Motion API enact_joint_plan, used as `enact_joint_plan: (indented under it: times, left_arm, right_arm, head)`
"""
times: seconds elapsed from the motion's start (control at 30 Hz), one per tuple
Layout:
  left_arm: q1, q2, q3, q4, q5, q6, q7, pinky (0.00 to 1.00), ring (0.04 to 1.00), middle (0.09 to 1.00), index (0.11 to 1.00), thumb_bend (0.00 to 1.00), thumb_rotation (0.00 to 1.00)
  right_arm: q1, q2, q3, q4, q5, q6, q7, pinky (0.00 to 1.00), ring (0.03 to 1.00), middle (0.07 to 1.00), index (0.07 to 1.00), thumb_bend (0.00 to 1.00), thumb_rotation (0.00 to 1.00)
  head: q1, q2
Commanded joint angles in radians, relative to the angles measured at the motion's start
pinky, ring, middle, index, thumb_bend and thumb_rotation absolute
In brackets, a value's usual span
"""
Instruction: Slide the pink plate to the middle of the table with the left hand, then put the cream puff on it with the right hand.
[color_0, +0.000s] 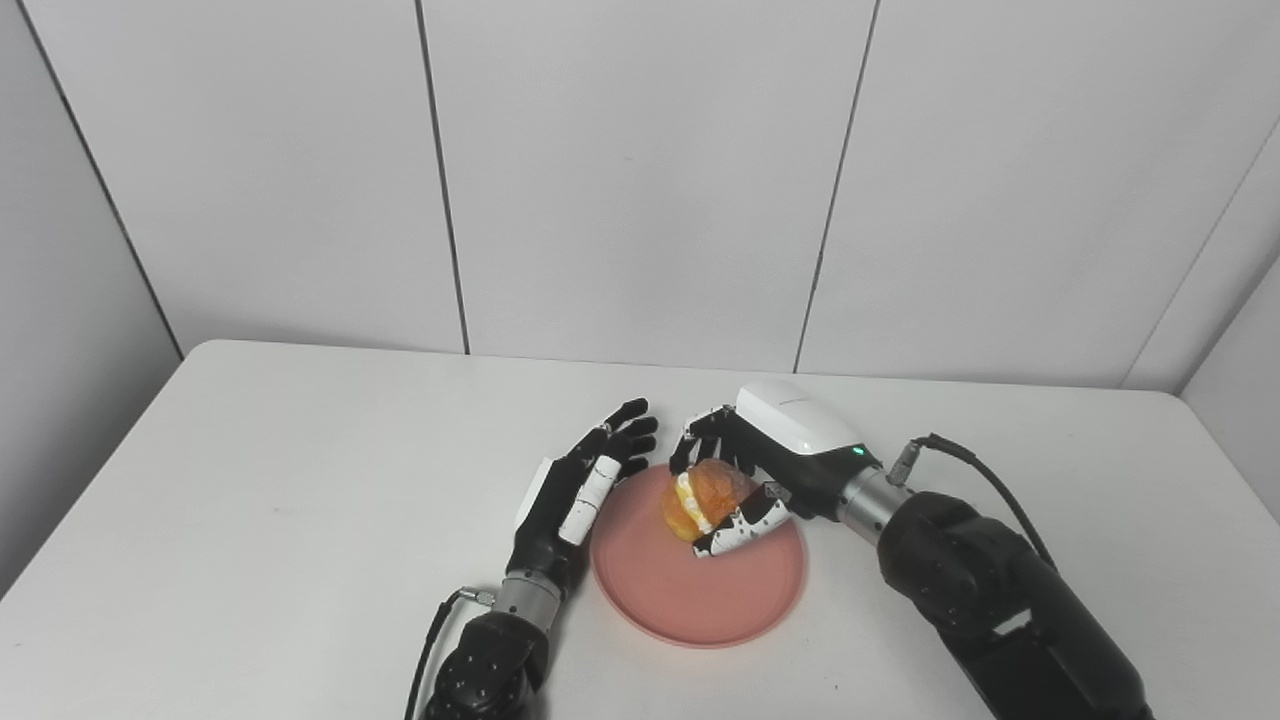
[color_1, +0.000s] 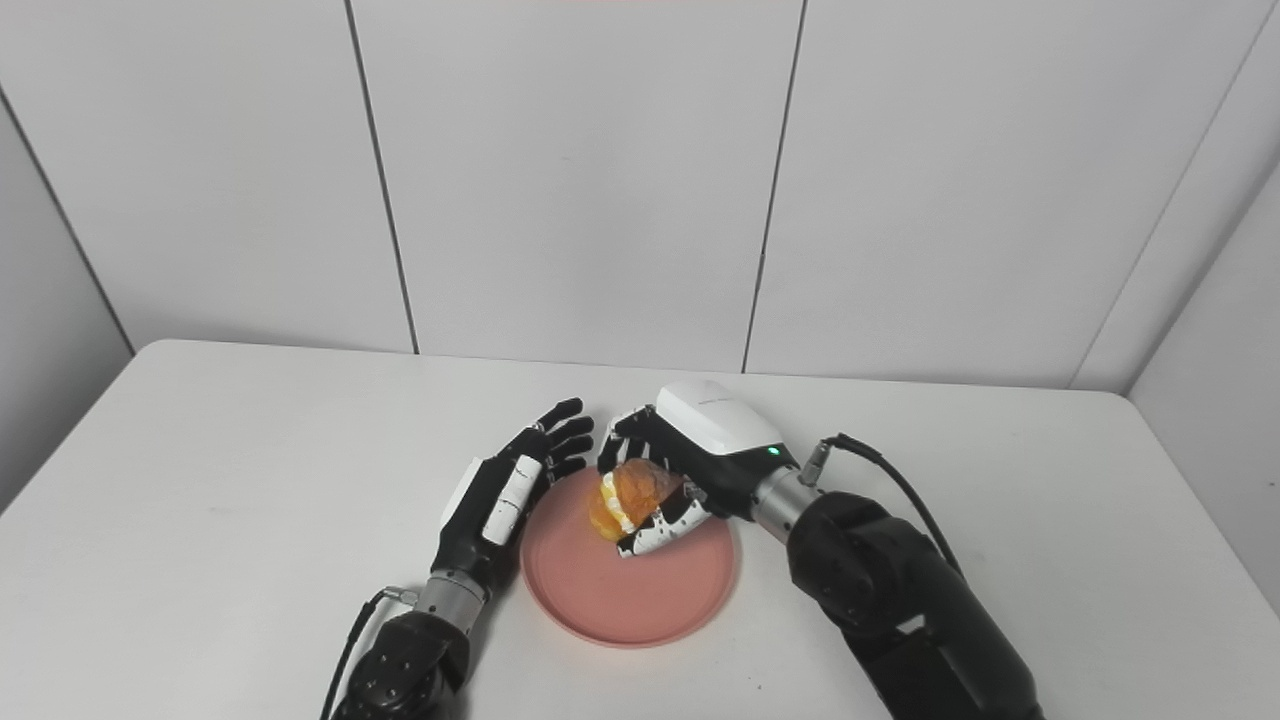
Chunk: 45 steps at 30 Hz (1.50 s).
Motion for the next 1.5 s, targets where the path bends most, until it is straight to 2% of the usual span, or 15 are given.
enact_joint_plan:
  times: [0.0, 0.2, 0.37, 0.6, 0.73, 0.8, 0.87, 0.93, 1.0, 1.03, 1.07, 1.13, 1.27, 1.47]
  left_arm:
    - [0.013, -0.009, -0.009, -0.004, 0.010, -0.012, 0.007, 0.83, 0.846, 0.843, 0.820, 0.83, 0.89]
    - [0.011, -0.005, -0.011, -0.014, 0.014, -0.003, 0.012, 0.81, 0.853, 0.841, 0.817, 0.82, 0.90]
    - [0.010, -0.006, -0.011, -0.019, 0.014, -0.001, 0.011, 0.80, 0.863, 0.852, 0.828, 0.82, 0.90]
    - [0.008, -0.007, -0.012, -0.023, 0.020, 0.000, 0.017, 0.79, 0.853, 0.839, 0.821, 0.84, 0.90]
    - [0.010, -0.006, -0.011, -0.029, 0.014, 0.004, 0.013, 0.79, 0.859, 0.838, 0.822, 0.82, 0.90]
    - [0.008, -0.005, -0.011, -0.025, 0.014, 0.001, 0.011, 0.79, 0.859, 0.838, 0.821, 0.83, 0.90]
    - [0.007, -0.004, -0.011, -0.022, 0.014, -0.001, 0.010, 0.79, 0.857, 0.838, 0.819, 0.83, 0.90]
    - [0.008, -0.003, -0.011, -0.023, 0.016, 0.000, 0.010, 0.80, 0.859, 0.838, 0.817, 0.82, 0.90]
    - [0.010, -0.002, -0.011, -0.026, 0.016, 0.001, 0.010, 0.80, 0.866, 0.845, 0.822, 0.82, 0.90]
    - [0.011, -0.002, -0.012, -0.029, 0.015, 0.003, 0.009, 0.80, 0.868, 0.846, 0.823, 0.82, 0.90]
    - [0.012, -0.002, -0.012, -0.030, 0.016, 0.003, 0.008, 0.80, 0.870, 0.849, 0.826, 0.81, 0.91]
    - [0.014, -0.001, -0.013, -0.034, 0.017, 0.003, 0.008, 0.80, 0.875, 0.854, 0.831, 0.82, 0.91]
    - [0.015, 0.000, -0.013, -0.037, 0.011, 0.002, 0.004, 0.79, 0.879, 0.864, 0.838, 0.80, 0.91]
    - [0.014, 0.001, -0.012, -0.030, 0.019, -0.007, 0.014, 0.78, 0.863, 0.860, 0.831, 0.79, 0.91]
  right_arm:
    - [-0.059, 0.003, 0.001, 0.004, 0.000, -0.057, -0.012, 0.36, 0.406, 0.452, 0.504, 0.53, 0.00]
    - [-0.087, -0.002, 0.034, 0.058, 0.001, -0.079, 0.022, 0.34, 0.405, 0.462, 0.495, 0.53, 0.00]
    - [-0.109, -0.019, 0.082, 0.076, -0.049, -0.098, 0.054, 0.41, 0.480, 0.517, 0.465, 0.53, 0.00]
    - [-0.112, -0.025, 0.118, 0.079, -0.102, -0.115, 0.070, 0.47, 0.547, 0.542, 0.452, 0.52, 0.00]
    - [-0.112, -0.028, 0.136, 0.080, -0.134, -0.133, 0.064, 0.44, 0.515, 0.533, 0.460, 0.52, 0.00]
    - [-0.112, -0.028, 0.140, 0.081, -0.153, -0.138, 0.058, 0.46, 0.543, 0.541, 0.457, 0.52, 0.00]
    - [-0.110, -0.025, 0.138, 0.083, -0.164, -0.141, 0.054, 0.48, 0.569, 0.505, 0.479, 0.53, 0.00]
    - [-0.109, -0.024, 0.137, 0.080, -0.176, -0.138, 0.055, 0.51, 0.612, 0.641, 0.487, 0.53, 0.10]
    - [-0.108, -0.024, 0.136, 0.075, -0.186, -0.130, 0.058, 0.59, 0.691, 0.733, 0.494, 0.52, 0.14]
    - [-0.107, -0.025, 0.134, 0.069, -0.190, -0.125, 0.063, 0.61, 0.700, 0.741, 0.523, 0.61, 0.16]
    - [-0.105, -0.026, 0.132, 0.061, -0.192, -0.117, 0.070, 0.63, 0.717, 0.755, 0.581, 0.78, 0.19]
    - [-0.101, -0.027, 0.125, 0.046, -0.192, -0.104, 0.085, 0.66, 0.746, 0.780, 0.661, 0.95, 0.25]
    - [-0.092, -0.032, 0.105, 0.016, -0.190, -0.085, 0.108, 0.69, 0.785, 0.808, 0.717, 1.00, 0.32]
    - [-0.069, -0.031, 0.043, -0.039, -0.158, -0.059, 0.128, 0.70, 0.785, 0.795, 0.731, 1.00, 0.38]
  head:
    - [0.001, 0.001]
    - [-0.012, 0.013]
    - [-0.014, 0.018]
    - [-0.018, 0.027]
    - [-0.019, 0.028]
    - [-0.019, 0.028]
    - [-0.021, 0.027]
    - [-0.023, 0.026]
    - [-0.025, 0.026]
    - [-0.025, 0.026]
    - [-0.025, 0.026]
    - [-0.025, 0.026]
    - [-0.026, 0.026]
    - [-0.029, 0.026]
